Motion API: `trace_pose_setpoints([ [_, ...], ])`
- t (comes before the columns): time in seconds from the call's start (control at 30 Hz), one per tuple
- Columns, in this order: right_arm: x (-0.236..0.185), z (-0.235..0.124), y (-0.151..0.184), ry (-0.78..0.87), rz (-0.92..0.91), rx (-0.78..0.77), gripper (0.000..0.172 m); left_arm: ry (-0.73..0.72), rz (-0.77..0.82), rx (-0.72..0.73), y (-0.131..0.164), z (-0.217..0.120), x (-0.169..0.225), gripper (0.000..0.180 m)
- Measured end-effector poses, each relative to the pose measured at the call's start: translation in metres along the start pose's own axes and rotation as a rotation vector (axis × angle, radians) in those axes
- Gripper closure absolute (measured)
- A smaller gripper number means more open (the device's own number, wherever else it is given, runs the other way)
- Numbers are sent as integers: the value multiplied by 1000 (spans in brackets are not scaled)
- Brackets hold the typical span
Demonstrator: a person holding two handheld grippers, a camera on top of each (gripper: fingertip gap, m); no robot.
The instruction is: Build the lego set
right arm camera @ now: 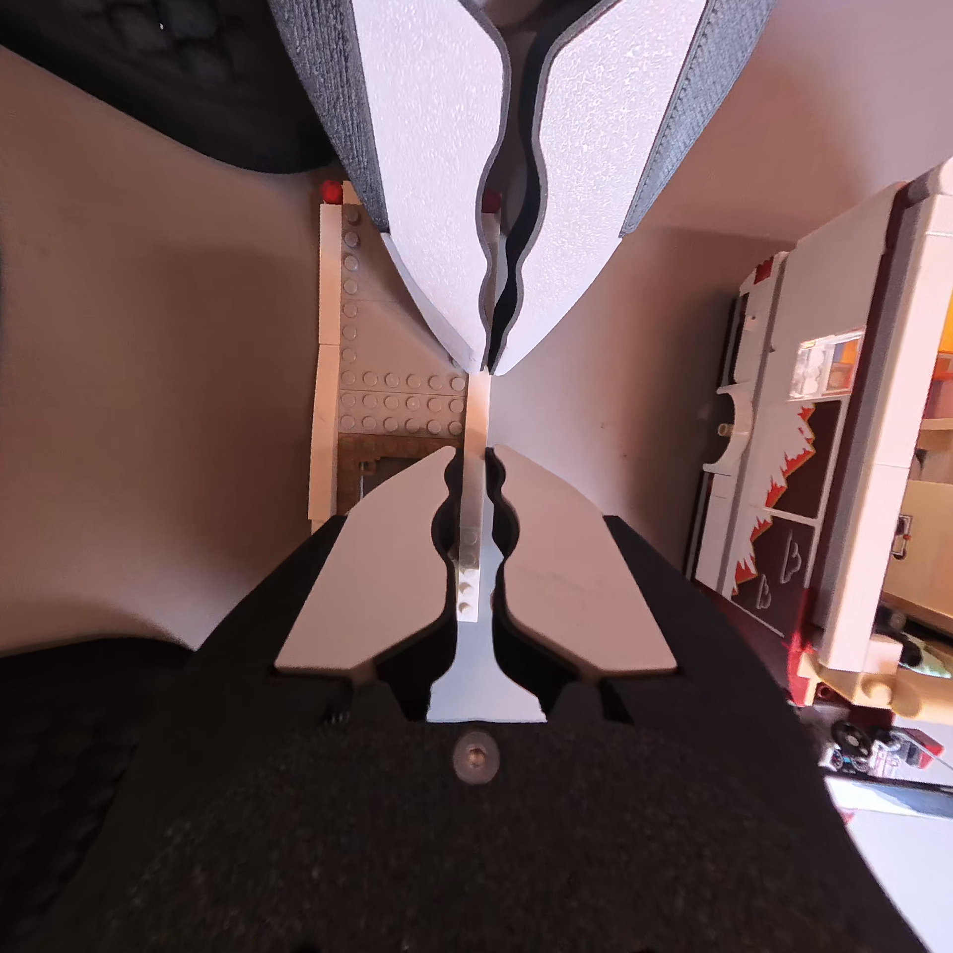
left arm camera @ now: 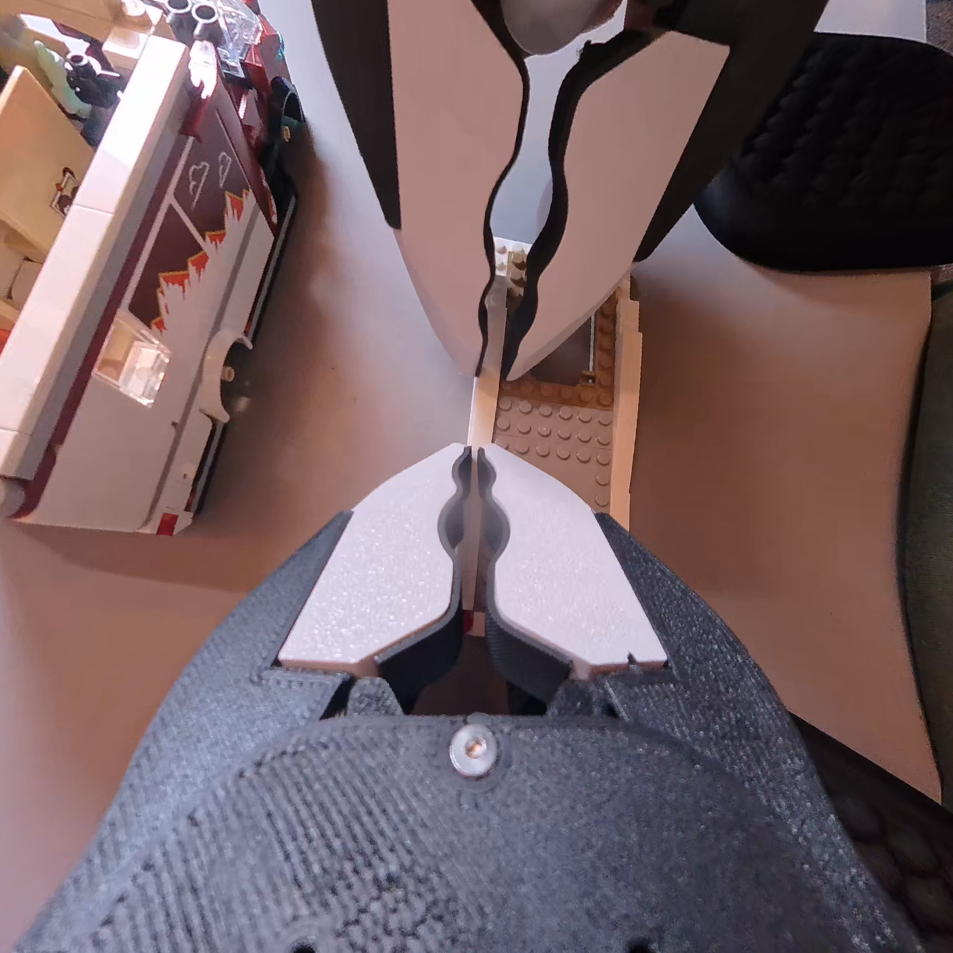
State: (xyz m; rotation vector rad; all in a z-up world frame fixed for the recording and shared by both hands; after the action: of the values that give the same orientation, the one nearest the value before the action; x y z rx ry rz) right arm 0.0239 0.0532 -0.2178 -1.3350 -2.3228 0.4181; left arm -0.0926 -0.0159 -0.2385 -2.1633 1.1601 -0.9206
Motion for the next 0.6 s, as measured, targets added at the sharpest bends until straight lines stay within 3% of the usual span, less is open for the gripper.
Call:
trace_pose_setpoints([
  [0.27, 1, 1, -3, -8, -10, -39, 165, 8, 8, -2, -1, 1, 0, 177],
  [0.6, 1, 3, -12, -38, -42, -131, 165, 46, 86, -168, 8, -15, 23, 118],
])
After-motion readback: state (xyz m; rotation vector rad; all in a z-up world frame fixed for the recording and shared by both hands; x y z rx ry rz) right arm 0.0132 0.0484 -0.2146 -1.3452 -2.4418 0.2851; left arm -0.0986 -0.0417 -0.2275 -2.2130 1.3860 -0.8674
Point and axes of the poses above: each gripper's, where its closed fingertips meet, z out along the fingers, y out of its underside, x = y × z across the jaws, the point moved 10 cm from there along -z, back along the fingers, and after that the axes turned 15 degrees about y, right-handed, at the moved point
